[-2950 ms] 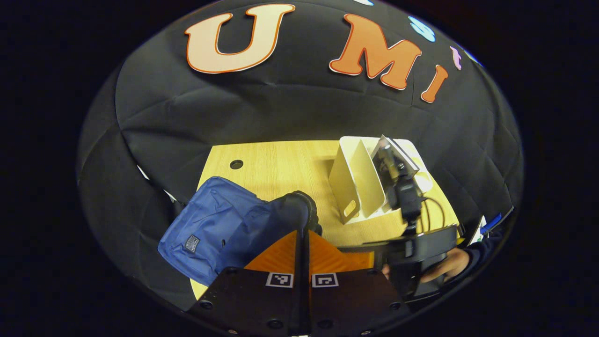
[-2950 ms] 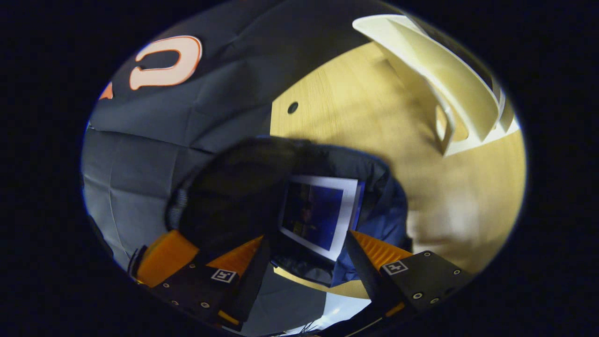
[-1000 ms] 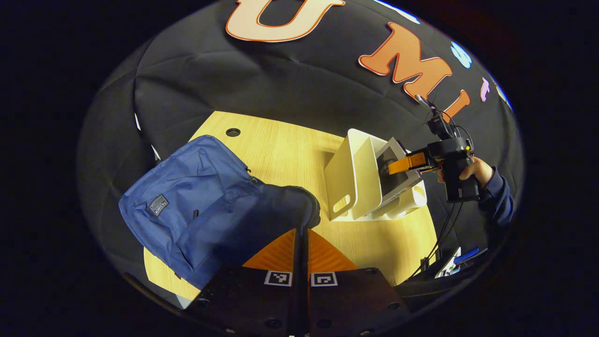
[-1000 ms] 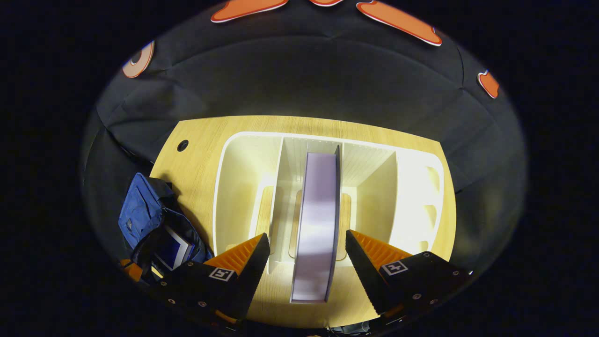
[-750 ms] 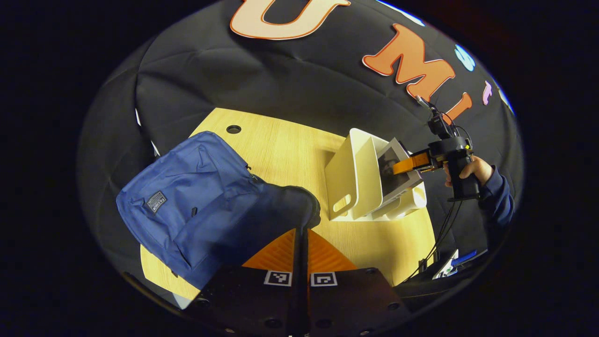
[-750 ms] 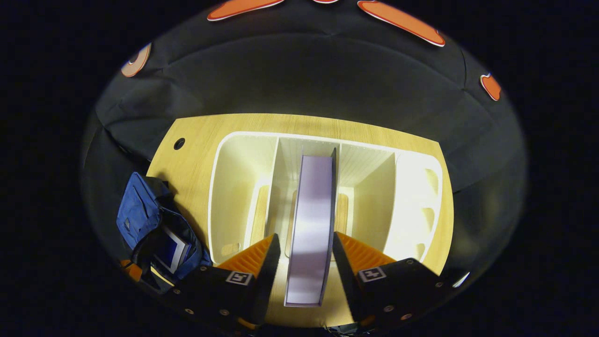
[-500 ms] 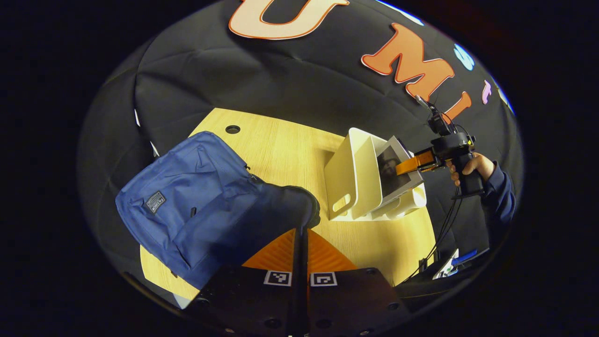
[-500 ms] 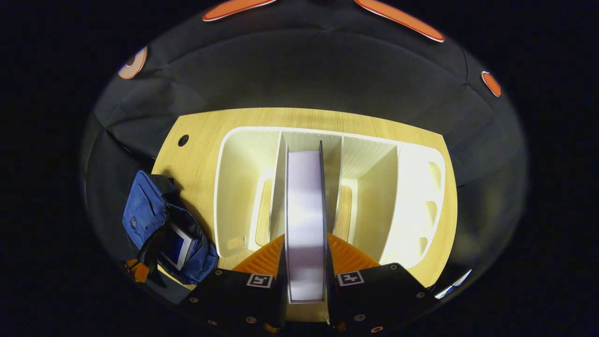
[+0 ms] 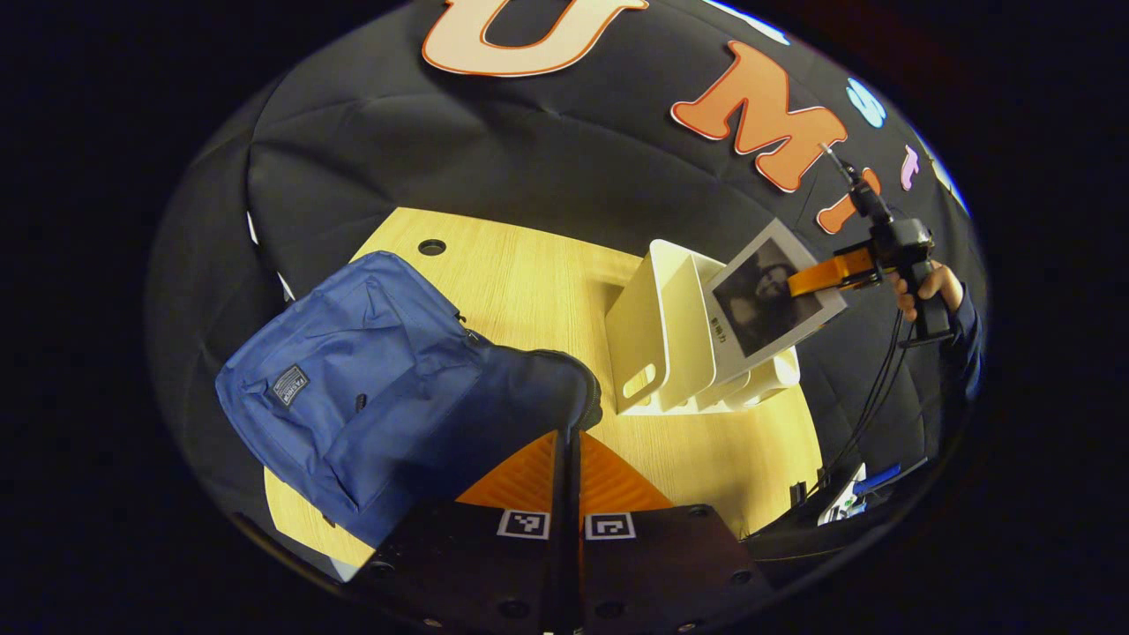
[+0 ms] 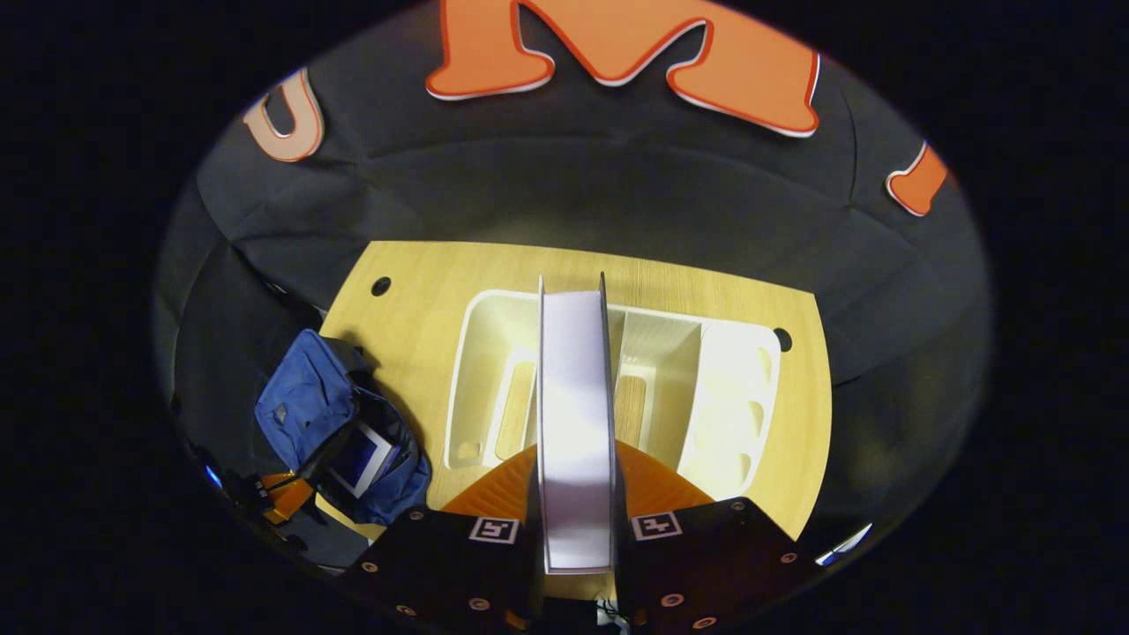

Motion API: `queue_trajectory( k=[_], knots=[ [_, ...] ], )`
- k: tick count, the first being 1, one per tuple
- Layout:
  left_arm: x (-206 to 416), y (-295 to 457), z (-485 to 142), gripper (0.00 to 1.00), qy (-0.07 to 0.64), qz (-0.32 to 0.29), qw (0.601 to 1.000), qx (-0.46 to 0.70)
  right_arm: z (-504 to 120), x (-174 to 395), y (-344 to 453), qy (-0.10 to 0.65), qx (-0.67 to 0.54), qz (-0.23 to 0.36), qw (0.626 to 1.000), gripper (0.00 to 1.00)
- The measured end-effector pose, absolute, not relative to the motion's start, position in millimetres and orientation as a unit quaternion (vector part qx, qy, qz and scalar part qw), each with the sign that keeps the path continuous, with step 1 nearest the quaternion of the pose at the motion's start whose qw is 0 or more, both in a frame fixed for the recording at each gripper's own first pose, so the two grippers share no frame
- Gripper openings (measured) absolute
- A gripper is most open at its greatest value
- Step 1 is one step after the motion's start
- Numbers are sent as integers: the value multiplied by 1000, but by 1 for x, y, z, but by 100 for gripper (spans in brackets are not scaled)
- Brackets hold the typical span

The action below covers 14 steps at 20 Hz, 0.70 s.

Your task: Open the schoolbag, grab two books from the bookshelf and put them into the schoolbag.

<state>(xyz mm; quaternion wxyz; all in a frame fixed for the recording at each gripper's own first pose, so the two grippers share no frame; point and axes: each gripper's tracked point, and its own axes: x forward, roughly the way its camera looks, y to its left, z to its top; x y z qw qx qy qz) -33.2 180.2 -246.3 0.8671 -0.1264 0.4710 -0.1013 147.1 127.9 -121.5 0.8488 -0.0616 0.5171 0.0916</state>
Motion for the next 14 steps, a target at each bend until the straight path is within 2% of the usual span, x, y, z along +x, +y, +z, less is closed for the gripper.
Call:
queue_trajectory(
  k=[7, 14],
  knots=[
    [-31, 182, -245, 0, 472, -110, 867, -113, -58, 111, 135, 485, -32, 132, 864, 32],
    [-25, 186, -240, 1, 476, -114, 868, -87, -42, 67, 145, 472, 19, 167, 865, 30]
  ],
)
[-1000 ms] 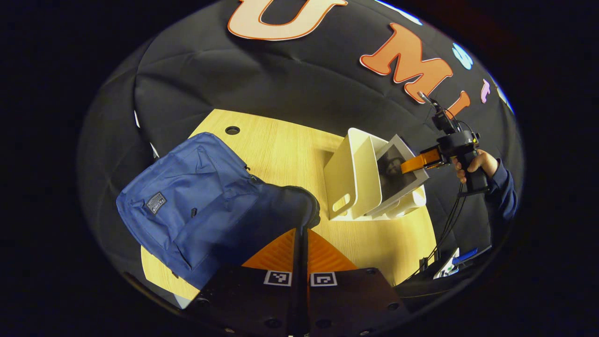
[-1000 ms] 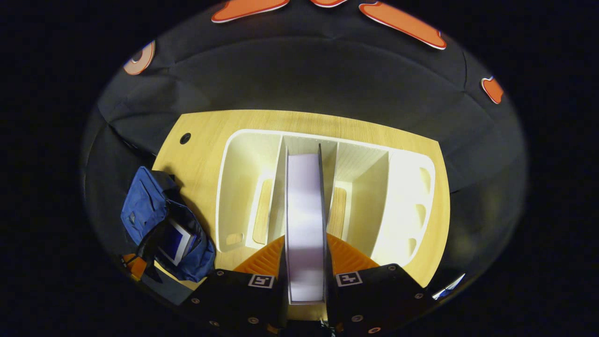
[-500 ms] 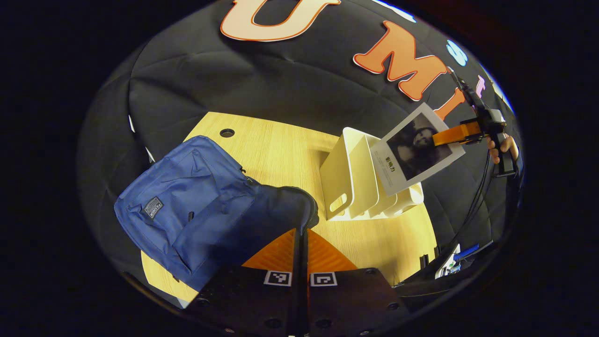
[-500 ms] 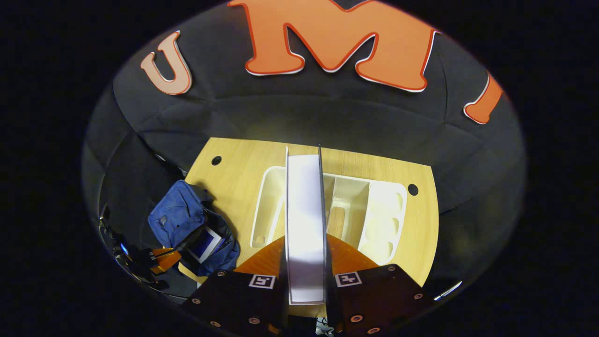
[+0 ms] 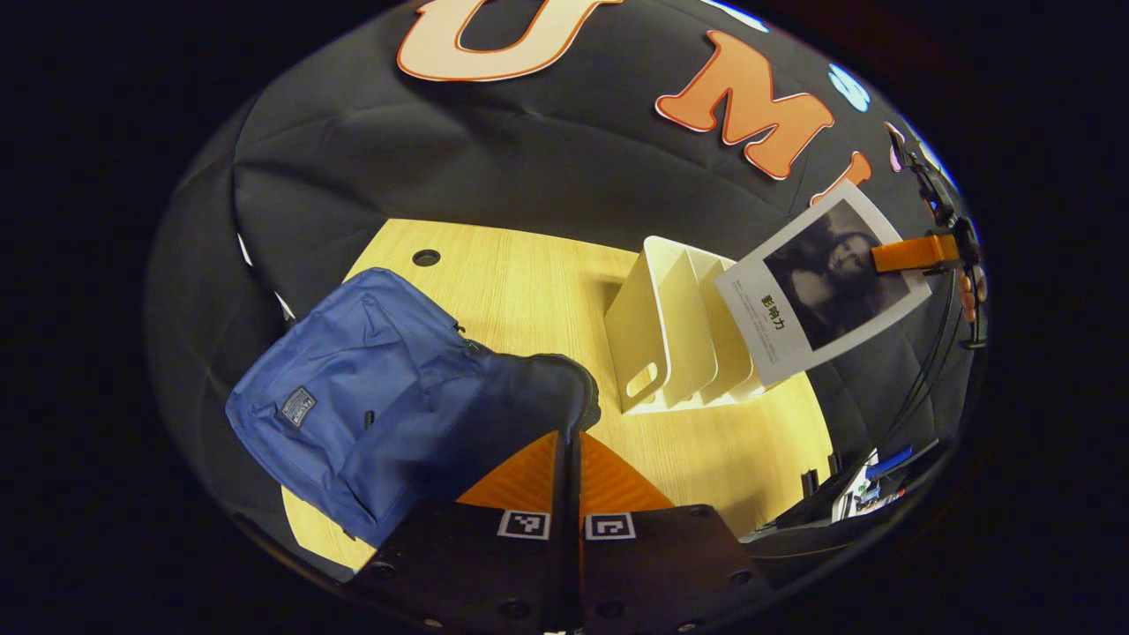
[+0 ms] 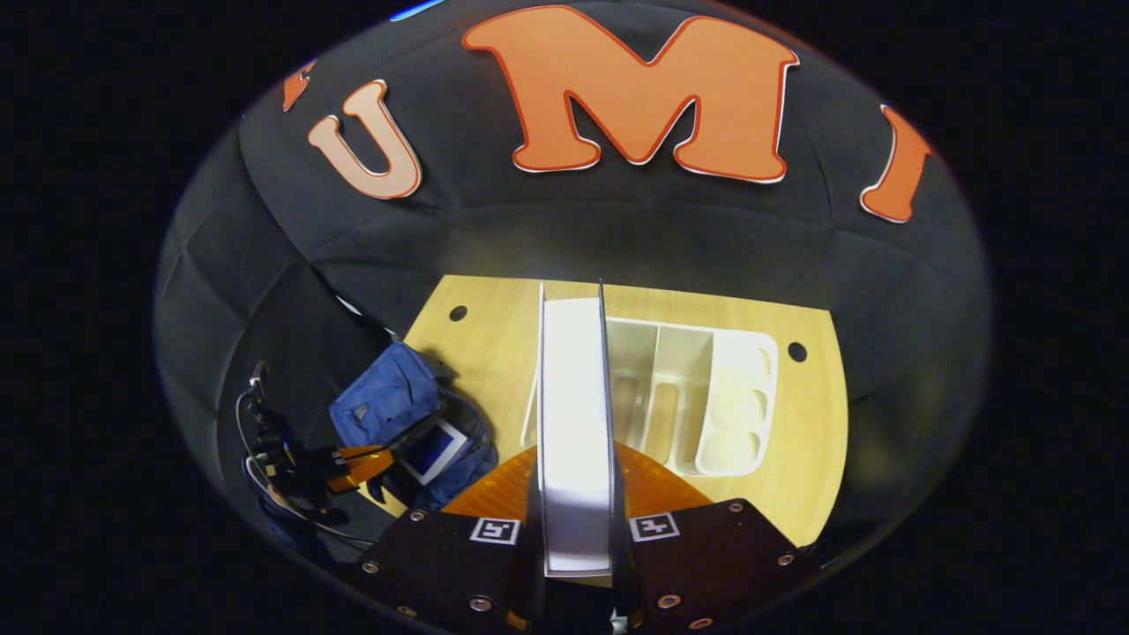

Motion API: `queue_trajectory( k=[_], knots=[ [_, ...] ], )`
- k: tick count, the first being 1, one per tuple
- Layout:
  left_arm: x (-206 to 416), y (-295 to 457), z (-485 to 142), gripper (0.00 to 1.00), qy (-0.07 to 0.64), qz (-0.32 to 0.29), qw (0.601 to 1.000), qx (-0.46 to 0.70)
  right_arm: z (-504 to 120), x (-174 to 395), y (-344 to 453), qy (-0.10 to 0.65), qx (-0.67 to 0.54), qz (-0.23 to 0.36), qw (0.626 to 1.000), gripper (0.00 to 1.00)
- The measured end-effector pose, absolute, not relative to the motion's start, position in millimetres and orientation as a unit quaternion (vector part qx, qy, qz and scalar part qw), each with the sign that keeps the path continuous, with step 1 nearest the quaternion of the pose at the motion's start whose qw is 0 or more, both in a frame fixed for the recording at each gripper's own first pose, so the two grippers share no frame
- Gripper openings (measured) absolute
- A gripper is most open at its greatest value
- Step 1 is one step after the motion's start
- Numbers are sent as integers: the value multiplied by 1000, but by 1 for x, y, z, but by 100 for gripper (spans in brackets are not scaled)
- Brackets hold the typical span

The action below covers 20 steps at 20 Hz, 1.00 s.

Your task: Open the schoolbag, grab two books from the bookshelf and put them into the schoolbag.

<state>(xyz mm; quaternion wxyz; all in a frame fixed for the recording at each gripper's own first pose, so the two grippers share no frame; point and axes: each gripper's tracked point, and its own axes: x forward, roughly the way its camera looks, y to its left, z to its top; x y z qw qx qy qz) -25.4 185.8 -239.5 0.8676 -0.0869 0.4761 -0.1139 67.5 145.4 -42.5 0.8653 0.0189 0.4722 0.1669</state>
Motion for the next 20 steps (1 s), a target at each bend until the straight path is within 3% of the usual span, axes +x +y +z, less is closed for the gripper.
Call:
queue_trajectory(
  k=[14, 20],
  knots=[
    [-19, 199, -216, 1, 476, -118, 871, -37, -138, -13, 243, 524, 199, 252, 789, 30],
    [-22, 203, -213, 1, 476, -124, 870, -23, -160, -17, 283, 517, 241, 260, 779, 30]
  ],
)
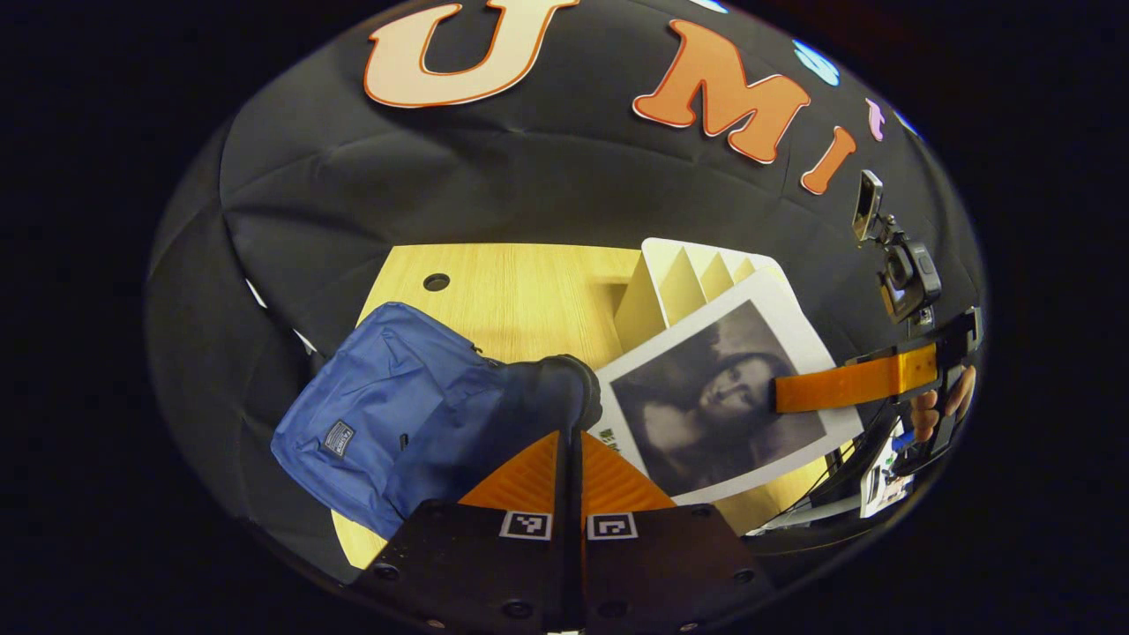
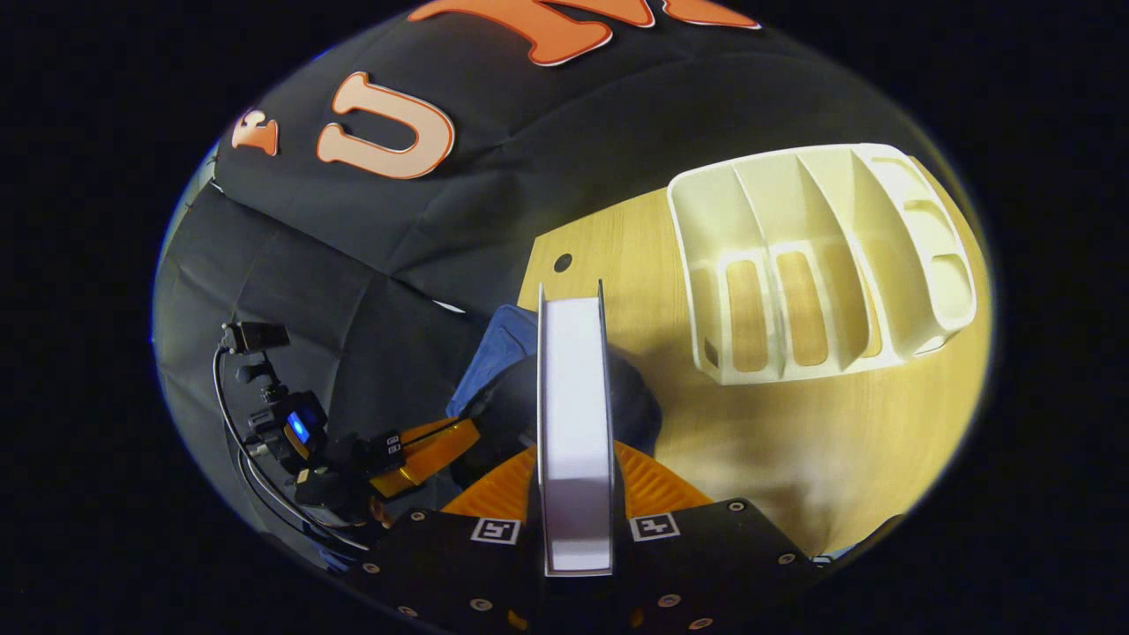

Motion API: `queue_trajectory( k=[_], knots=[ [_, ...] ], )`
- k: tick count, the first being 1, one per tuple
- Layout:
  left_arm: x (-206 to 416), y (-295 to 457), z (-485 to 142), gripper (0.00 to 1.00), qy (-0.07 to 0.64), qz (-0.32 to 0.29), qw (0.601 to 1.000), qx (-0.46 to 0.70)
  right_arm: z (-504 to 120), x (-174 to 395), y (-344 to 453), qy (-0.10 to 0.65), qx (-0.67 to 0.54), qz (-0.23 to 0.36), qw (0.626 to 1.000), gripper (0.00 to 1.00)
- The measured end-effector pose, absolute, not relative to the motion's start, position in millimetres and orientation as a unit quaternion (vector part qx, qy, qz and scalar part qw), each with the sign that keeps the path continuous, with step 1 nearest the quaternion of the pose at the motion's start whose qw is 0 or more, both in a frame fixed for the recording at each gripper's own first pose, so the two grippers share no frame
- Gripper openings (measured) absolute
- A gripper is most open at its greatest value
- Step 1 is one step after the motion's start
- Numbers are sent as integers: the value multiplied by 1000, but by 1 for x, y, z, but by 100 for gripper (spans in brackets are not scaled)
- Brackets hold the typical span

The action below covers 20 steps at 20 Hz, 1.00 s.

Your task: Open the schoolbag, grab two books from the bookshelf and put them into the schoolbag.

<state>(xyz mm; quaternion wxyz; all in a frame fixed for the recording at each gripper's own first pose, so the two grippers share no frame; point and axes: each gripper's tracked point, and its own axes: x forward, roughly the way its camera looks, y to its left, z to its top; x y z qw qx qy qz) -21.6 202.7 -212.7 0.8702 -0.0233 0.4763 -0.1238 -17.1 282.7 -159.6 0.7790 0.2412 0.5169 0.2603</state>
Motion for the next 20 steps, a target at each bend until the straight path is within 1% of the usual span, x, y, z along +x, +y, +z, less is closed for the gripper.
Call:
queue_trajectory(
  k=[3, 7, 10, 15, 20],
  knots=[
    [-21, 208, -208, 1, 474, -125, 871, -15, -176, -19, 299, 516, 262, 257, 774, 30],
    [-22, 207, -208, 0, 476, -130, 870, -11, -203, -26, 324, 532, 301, 244, 753, 30],
    [-22, 207, -207, 0, 477, -133, 869, -8, -218, -25, 341, 531, 320, 232, 750, 30],
    [-21, 202, -199, 0, 475, -147, 867, 1, -232, -21, 365, 528, 356, 219, 739, 29],
    [-18, 206, -188, 0, 473, -148, 869, 14, -238, -17, 388, 517, 391, 209, 732, 30]
  ],
)
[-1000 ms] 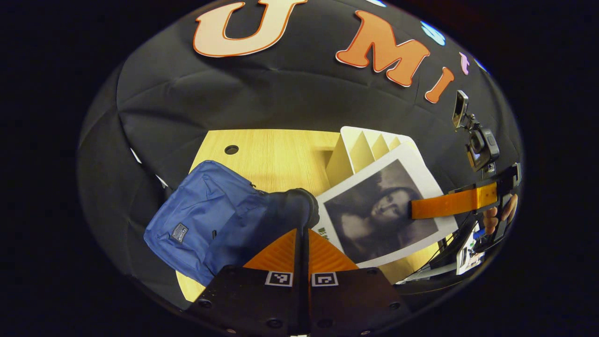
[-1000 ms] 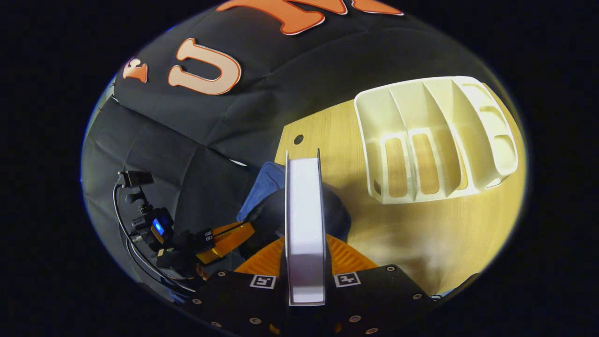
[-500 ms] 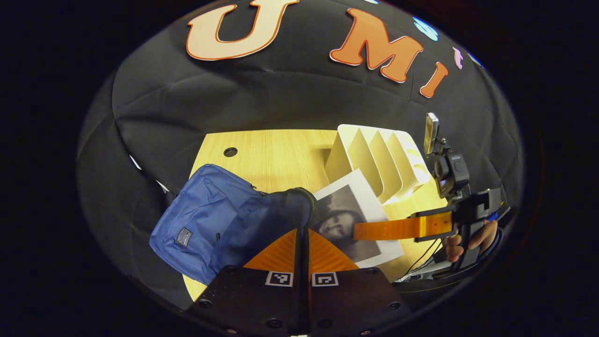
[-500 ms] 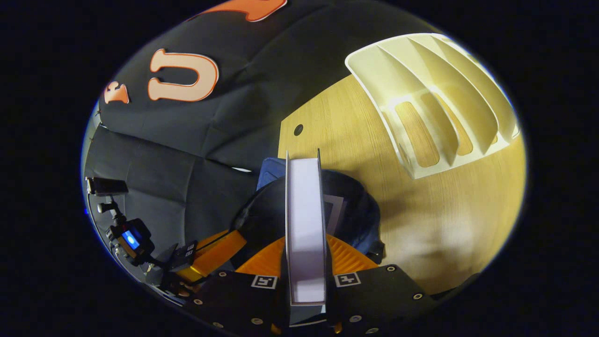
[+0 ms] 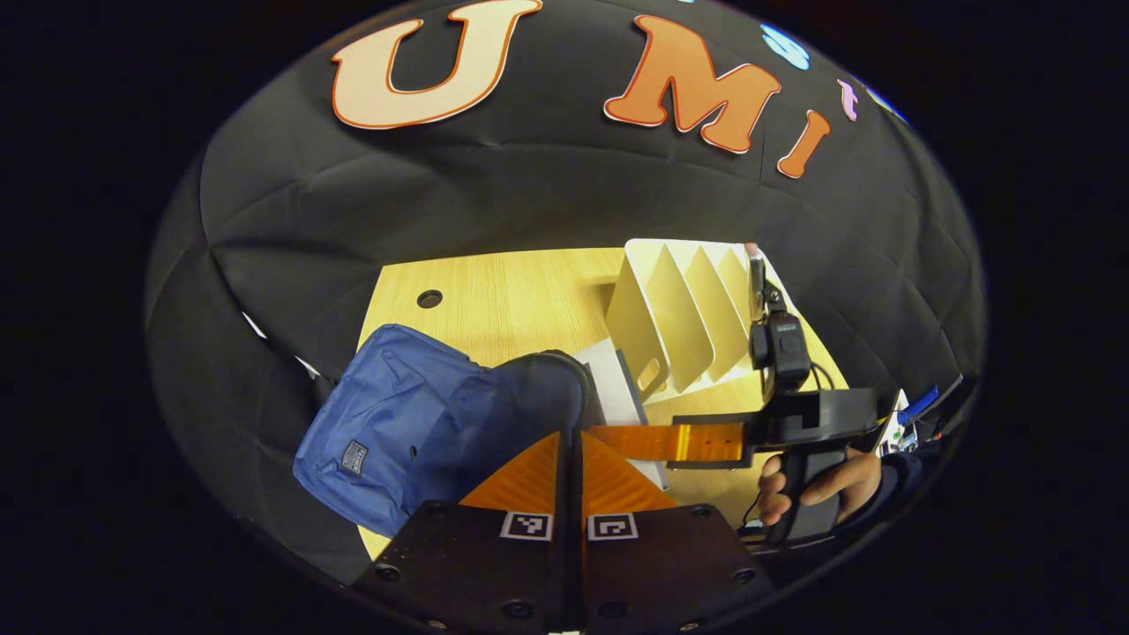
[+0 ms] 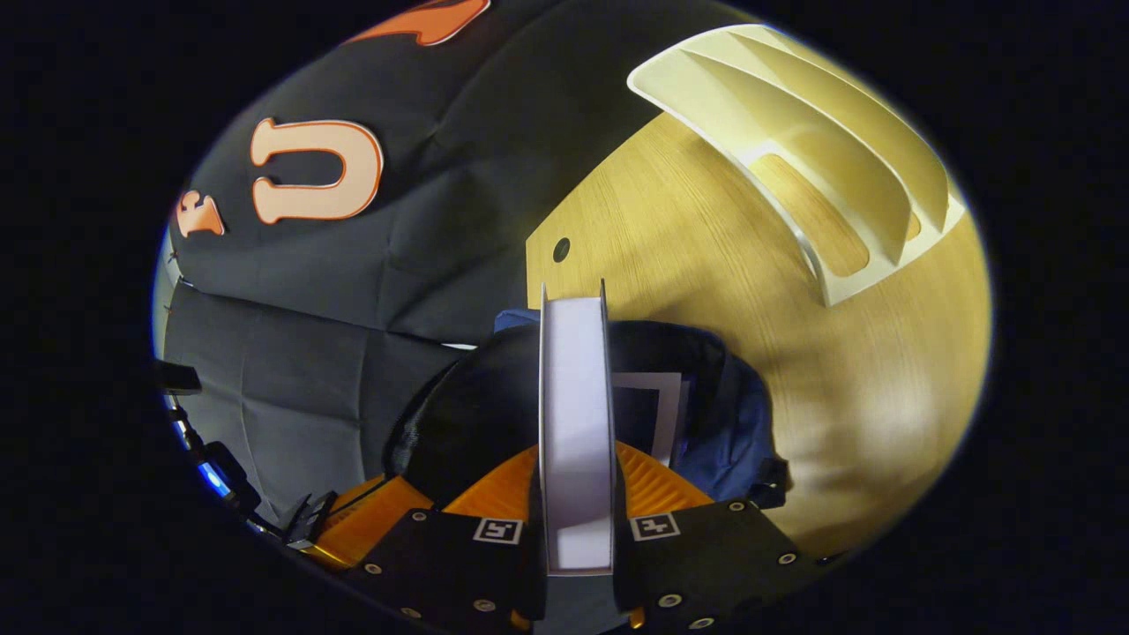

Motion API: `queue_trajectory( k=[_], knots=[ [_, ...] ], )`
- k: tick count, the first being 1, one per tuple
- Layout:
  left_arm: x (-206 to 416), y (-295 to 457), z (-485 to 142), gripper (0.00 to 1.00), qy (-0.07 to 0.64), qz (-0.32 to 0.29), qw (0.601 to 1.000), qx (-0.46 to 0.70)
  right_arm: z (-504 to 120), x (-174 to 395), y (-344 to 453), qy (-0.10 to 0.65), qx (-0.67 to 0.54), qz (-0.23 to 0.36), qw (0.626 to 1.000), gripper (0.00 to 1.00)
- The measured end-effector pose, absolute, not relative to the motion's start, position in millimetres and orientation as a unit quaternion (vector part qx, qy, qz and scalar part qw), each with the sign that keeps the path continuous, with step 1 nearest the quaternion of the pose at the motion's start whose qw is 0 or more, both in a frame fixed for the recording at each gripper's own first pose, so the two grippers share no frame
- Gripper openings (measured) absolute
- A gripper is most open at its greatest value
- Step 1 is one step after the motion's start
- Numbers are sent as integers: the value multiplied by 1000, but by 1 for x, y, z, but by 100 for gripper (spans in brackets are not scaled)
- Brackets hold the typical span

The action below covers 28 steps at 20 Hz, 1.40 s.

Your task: Open the schoolbag, grab two books from the bookshelf and put them into the schoolbag.

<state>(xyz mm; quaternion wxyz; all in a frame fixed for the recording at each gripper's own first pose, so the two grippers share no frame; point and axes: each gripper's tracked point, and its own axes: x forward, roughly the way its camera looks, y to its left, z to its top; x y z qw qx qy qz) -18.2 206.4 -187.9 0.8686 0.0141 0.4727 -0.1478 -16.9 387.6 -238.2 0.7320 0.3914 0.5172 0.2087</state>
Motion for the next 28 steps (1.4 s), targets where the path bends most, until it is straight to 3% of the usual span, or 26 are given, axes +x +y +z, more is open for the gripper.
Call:
queue_trajectory(
  k=[7, 8, 9, 20, 22, 23, 24, 25, 26, 27, 28],
  knots=[
    [-13, 205, -180, 1, 476, -152, 866, 17, -257, -23, 418, 510, 417, 221, 719, 30],
    [-13, 204, -181, 5, 475, -157, 866, 18, -261, -25, 424, 509, 418, 225, 718, 30],
    [-12, 203, -180, 1, 475, -159, 865, 22, -263, -26, 428, 508, 421, 228, 717, 30],
    [-4, 188, -182, 1, 479, -190, 856, 37, -288, -32, 474, 508, 438, 260, 695, 31],
    [-2, 189, -184, 1, 479, -189, 857, 30, -289, -37, 480, 530, 444, 259, 674, 33],
    [-1, 190, -184, 1, 478, -188, 858, 23, -291, -38, 479, 544, 439, 249, 670, 41],
    [-1, 193, -186, 0, 478, -183, 859, 23, -296, -39, 476, 556, 423, 238, 675, 38],
    [-1, 197, -188, 0, 480, -179, 859, 23, -297, -36, 472, 557, 410, 233, 684, 43],
    [-1, 197, -190, 1, 479, -178, 859, 21, -298, -39, 467, 563, 392, 237, 688, 67],
    [-1, 196, -192, 1, 479, -177, 860, 20, -298, -43, 465, 571, 377, 245, 687, 35],
    [0, 198, -192, 1, 477, -175, 861, 21, -298, -48, 464, 581, 361, 251, 685, 63]
  ],
)
